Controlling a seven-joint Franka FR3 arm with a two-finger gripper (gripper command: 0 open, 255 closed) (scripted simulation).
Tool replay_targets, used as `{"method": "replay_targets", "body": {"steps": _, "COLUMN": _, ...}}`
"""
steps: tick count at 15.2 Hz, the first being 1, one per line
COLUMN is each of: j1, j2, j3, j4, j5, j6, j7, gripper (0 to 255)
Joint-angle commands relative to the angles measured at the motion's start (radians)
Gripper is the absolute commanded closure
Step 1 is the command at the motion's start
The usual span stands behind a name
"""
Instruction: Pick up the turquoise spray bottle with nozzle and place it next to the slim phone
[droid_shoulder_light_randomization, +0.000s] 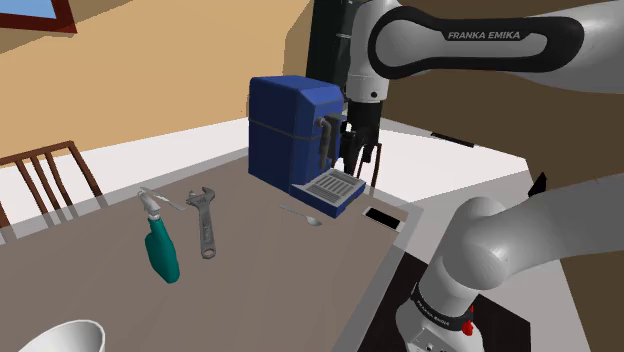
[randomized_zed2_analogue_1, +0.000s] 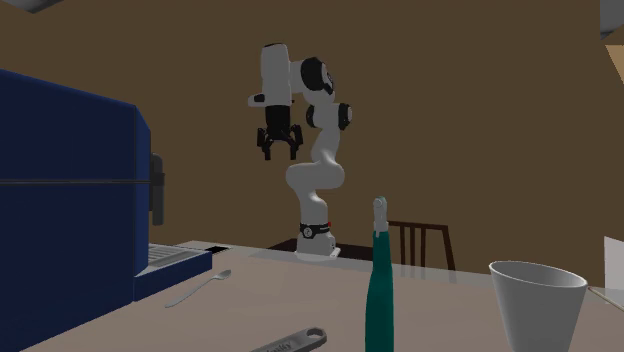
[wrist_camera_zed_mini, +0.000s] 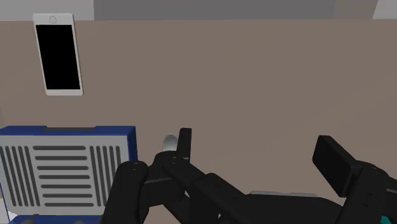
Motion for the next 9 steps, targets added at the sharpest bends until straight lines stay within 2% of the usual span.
{"method": "replay_targets", "body": {"steps": 1, "j1": 0.0, "j2": 0.0, "j3": 0.0, "j4": 0.0, "j5": 0.0, "j6": 0.0, "j7": 0.0, "gripper": 0}}
{"method": "replay_targets", "body": {"steps": 9, "j1": 0.042, "j2": 0.226, "j3": 0.132, "j4": 0.11, "j5": 0.074, "j6": 0.142, "j7": 0.15, "gripper": 0}}
